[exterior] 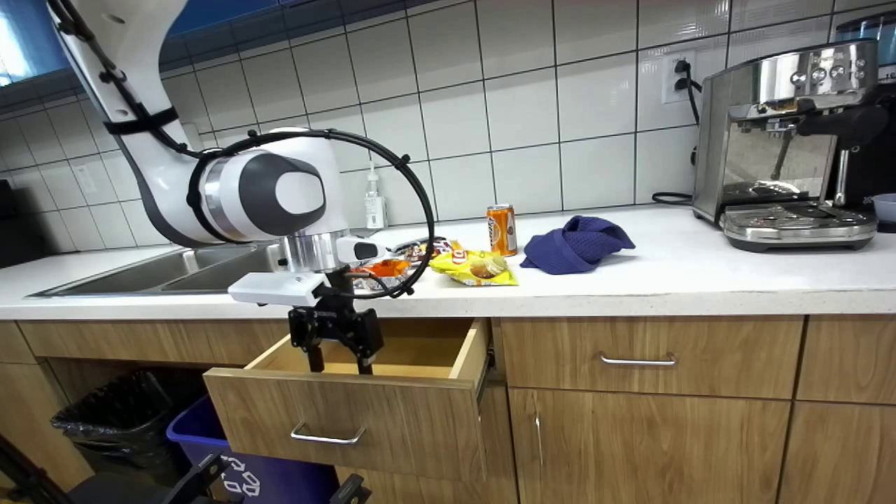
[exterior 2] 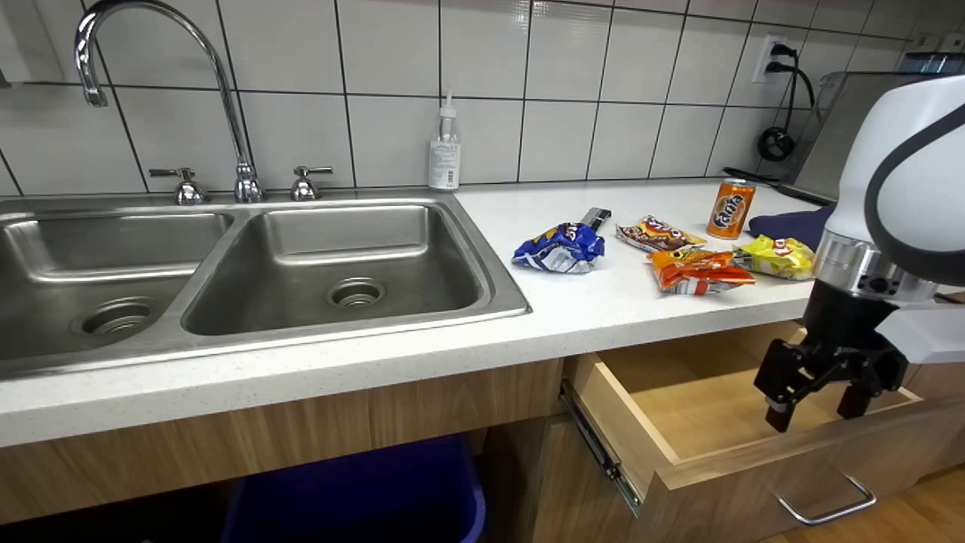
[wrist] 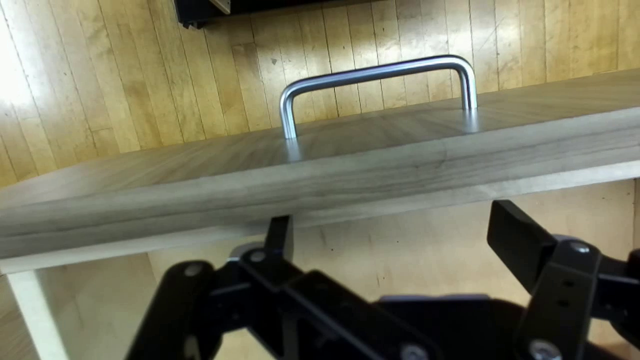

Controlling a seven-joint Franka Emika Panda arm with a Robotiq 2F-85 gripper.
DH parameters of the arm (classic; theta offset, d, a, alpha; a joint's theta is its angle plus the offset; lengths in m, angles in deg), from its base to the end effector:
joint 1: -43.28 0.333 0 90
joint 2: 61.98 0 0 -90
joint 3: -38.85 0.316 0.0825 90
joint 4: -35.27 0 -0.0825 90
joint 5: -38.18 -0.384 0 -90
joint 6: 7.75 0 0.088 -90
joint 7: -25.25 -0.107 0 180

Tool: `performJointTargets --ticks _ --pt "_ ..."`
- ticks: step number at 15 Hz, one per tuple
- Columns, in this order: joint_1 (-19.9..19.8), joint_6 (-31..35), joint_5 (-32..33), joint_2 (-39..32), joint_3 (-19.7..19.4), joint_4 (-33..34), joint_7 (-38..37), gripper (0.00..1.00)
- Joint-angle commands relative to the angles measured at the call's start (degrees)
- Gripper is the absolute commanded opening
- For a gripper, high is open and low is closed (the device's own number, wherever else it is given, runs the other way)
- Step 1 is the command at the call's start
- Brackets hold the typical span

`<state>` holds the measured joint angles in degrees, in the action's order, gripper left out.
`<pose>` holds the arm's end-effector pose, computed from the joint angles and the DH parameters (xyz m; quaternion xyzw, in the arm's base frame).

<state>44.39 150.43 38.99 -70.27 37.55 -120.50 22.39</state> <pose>0.3886 -0.0011 0.1718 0.9985 -0.0199 -0.0512 0.0051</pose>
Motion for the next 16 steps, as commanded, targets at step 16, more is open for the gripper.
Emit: performJointTargets --ticks 16 --pt "-0.19 -5.18 1.92 8.76 0.13 0.99 -5.2 1.0"
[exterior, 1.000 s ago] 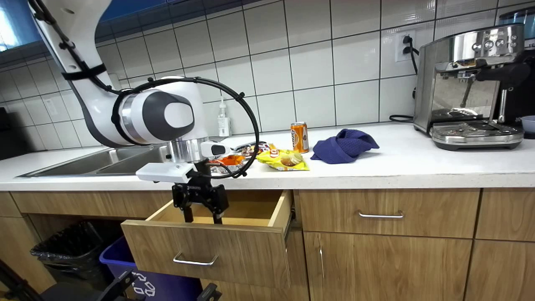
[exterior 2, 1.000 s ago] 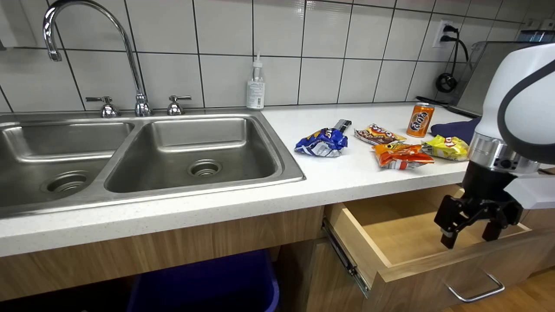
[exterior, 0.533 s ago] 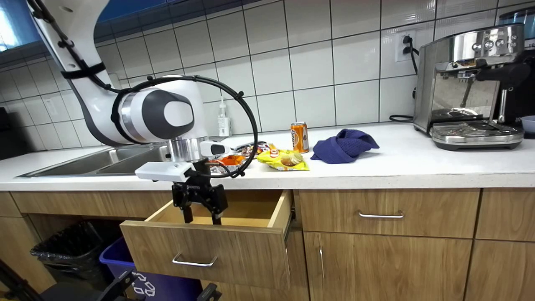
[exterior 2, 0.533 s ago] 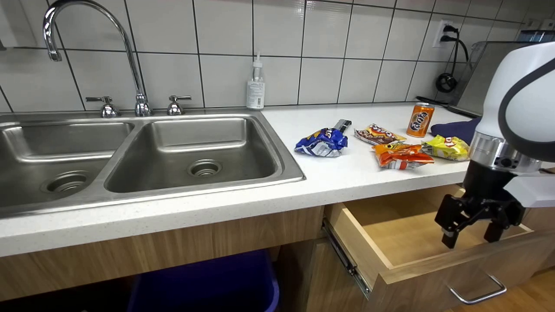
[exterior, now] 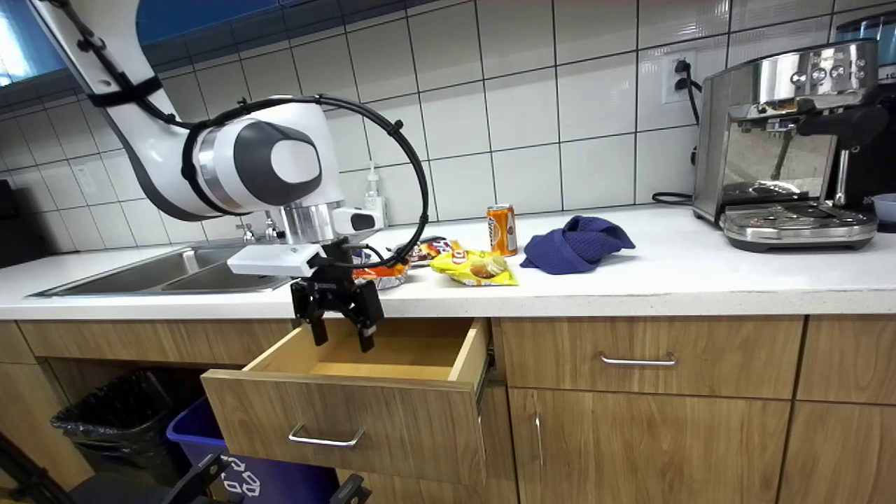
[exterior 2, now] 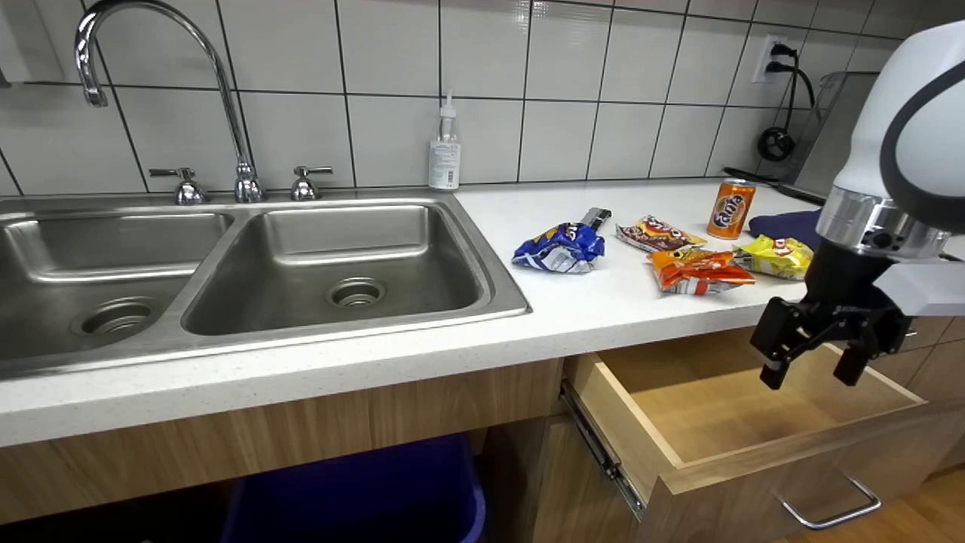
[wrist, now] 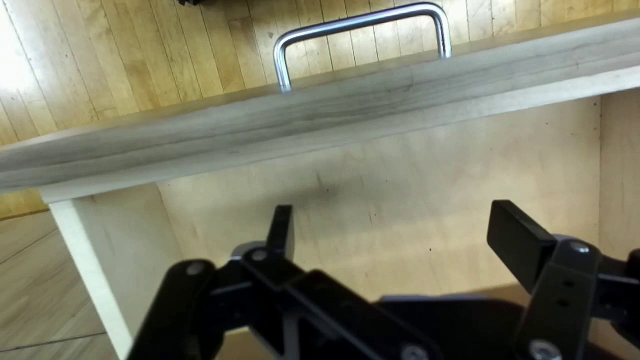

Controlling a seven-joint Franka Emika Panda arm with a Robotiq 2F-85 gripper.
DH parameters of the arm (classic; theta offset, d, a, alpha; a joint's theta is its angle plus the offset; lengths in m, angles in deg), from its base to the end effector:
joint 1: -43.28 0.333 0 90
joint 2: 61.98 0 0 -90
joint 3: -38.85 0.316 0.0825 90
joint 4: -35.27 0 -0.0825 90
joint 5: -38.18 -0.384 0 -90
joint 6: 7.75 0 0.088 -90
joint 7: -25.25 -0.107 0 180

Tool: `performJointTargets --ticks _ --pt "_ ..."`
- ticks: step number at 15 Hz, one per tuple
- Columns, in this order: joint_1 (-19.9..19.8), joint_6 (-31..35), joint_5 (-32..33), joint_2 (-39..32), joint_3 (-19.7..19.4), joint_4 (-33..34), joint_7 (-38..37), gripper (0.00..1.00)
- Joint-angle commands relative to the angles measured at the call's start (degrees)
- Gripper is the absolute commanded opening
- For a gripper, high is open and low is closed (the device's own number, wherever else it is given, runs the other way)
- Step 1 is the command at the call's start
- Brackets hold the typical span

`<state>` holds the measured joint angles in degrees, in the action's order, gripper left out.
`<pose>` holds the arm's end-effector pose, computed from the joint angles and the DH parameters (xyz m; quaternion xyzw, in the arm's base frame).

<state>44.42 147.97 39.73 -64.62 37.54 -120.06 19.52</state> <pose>0.4012 -0.0003 0.2095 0.9990 -0.0390 -0.0193 0.0068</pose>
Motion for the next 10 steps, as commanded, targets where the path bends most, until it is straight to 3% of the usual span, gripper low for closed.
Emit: performJointTargets --ticks 1,10 --pt "-0.41 -2.6 1.15 3.61 0.1 0.84 -2.35 1.0" --pt "-2.65 -1.4 2.34 6.55 -0.66 4.31 -4.32 1.0"
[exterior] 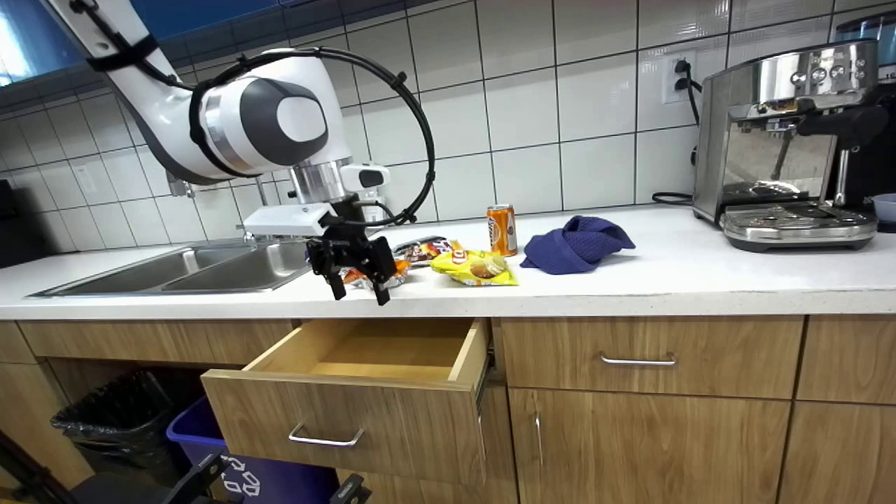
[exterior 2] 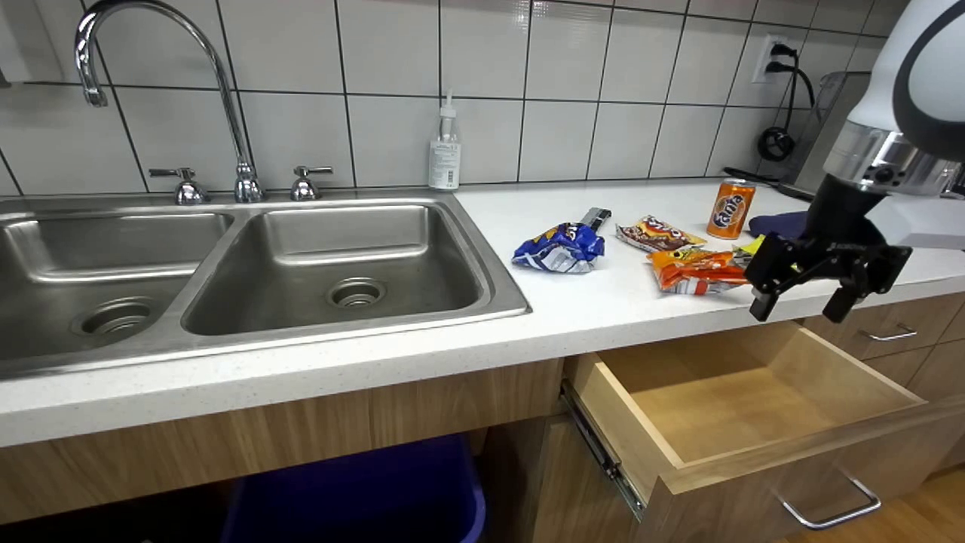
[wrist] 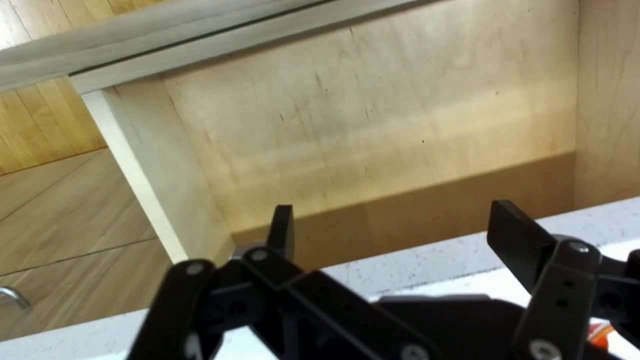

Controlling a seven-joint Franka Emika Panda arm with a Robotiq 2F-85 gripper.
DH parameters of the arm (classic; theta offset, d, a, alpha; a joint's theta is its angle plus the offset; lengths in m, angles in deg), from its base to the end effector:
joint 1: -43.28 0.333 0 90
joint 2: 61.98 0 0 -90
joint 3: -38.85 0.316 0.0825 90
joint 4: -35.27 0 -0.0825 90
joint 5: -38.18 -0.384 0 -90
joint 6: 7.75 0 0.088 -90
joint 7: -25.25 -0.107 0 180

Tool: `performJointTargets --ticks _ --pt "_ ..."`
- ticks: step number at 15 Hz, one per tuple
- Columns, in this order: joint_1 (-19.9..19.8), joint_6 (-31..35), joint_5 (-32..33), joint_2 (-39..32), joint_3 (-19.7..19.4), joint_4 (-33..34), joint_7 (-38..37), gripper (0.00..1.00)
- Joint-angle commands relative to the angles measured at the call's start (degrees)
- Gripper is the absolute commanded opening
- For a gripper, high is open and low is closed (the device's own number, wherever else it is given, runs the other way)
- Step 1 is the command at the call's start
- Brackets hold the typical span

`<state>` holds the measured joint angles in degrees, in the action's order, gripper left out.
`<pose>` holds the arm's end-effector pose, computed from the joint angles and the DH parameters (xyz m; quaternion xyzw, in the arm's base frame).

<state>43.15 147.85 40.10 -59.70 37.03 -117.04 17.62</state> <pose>0.4309 -0.0134 0.2626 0.9964 -0.0686 0.0489 0.0046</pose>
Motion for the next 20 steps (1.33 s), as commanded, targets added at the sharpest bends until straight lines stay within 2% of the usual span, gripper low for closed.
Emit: performJointTargets --ticks 1,20 --pt "-1.71 -1.24 2.21 1.58 -0.32 1.81 -2.59 1.0" --pt "-7.76 1.52 8.7 -1.6 -4.76 11.99 -6.02 1.0"
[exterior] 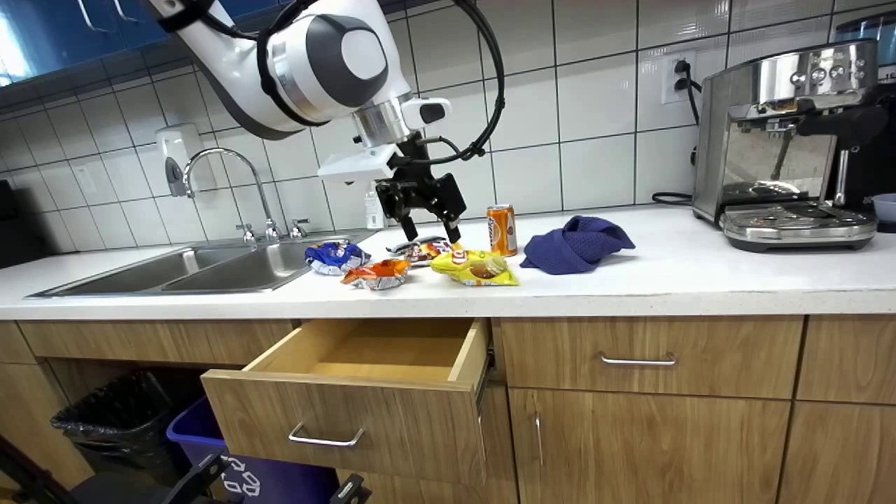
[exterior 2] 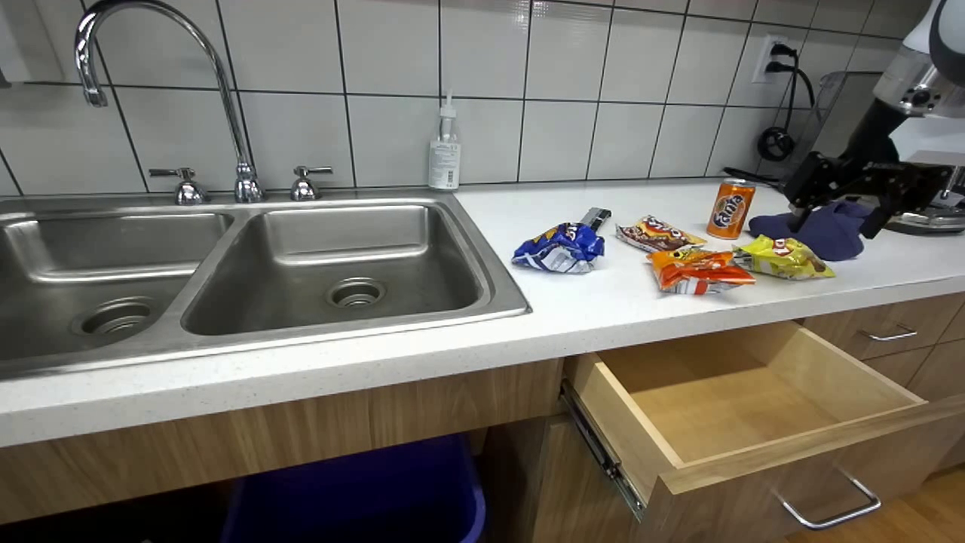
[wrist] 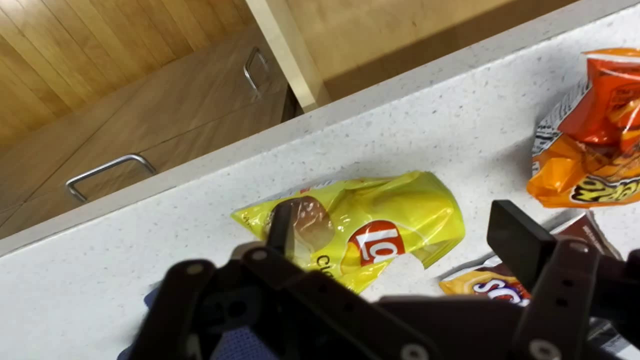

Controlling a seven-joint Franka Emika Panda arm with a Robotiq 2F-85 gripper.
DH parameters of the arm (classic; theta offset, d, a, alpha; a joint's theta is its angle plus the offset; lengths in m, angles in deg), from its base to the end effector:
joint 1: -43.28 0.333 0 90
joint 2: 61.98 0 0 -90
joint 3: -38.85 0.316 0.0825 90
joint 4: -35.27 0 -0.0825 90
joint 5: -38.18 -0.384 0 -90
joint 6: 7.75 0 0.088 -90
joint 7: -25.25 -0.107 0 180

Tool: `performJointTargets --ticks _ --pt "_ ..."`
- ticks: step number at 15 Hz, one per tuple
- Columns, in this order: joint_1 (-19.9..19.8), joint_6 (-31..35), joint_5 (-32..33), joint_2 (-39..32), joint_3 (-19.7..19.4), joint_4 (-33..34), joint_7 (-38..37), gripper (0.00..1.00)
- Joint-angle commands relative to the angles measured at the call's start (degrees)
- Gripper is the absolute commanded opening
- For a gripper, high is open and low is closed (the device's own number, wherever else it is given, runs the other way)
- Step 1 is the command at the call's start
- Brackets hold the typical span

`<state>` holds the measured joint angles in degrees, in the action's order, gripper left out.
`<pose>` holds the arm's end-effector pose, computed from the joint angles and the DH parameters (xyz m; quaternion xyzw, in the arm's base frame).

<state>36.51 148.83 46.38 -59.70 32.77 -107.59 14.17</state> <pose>0.4801 -0.1039 0.3288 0.9790 -0.1453 0.1383 0.0373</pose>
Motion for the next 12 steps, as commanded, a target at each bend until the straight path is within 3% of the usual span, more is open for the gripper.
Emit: performJointTargets --ticks 1,12 --pt "-1.37 0.77 2.45 -2.14 -0.88 3.12 -2.52 1.0" --pt "-1.36 1.94 0.84 -9.49 -4.06 10.9 -0.47 1.0"
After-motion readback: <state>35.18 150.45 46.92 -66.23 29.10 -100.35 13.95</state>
